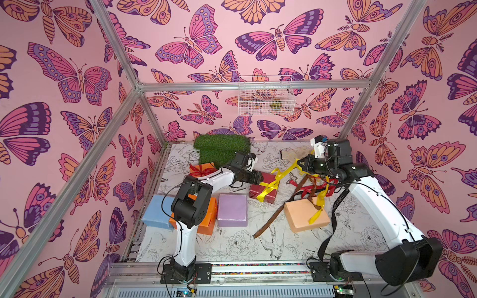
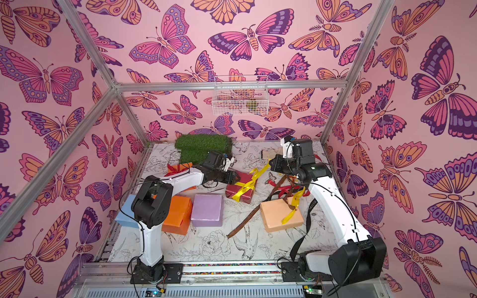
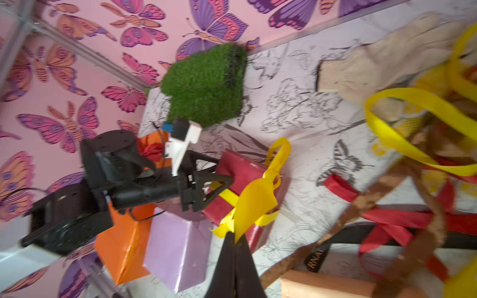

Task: Untie the ribbon bows on the gift boxes
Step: Untie the ribbon from the gift box, then pull the ribbon from the gift box.

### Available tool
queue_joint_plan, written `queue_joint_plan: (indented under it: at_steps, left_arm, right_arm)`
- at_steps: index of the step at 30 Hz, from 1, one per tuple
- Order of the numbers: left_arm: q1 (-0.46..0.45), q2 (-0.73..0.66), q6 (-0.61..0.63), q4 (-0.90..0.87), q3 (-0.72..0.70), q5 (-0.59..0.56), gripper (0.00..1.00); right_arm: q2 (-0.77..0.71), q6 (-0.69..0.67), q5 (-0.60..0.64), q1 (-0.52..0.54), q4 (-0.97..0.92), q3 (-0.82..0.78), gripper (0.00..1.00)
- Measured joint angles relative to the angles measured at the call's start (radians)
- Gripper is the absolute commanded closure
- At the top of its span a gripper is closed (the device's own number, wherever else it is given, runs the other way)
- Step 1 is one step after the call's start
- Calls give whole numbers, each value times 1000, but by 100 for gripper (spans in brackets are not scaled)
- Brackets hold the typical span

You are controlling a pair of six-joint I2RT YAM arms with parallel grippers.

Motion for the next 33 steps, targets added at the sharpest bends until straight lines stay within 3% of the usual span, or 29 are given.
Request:
queue_joint_plan:
  at_steps: [6,12,20,27,33]
  left_arm:
    - [0,0,0,0,0,0,28]
    - [0,0,0,0,0,0,28]
    - [0,0,-5,0,0,0,28]
    - [0,0,-11,0,0,0,28]
    - [0,-5,-11,3,-7,-3,28]
  right_arm:
    - [31,-71,153,0,-131,52,66]
    - [71,-96,117,2,-177,47,57]
    - [116,-130,-64,111,-117,9,59]
    - [322,-198,-130,186,-38,39,70]
    - [503,-226,-191,184,2,128,70]
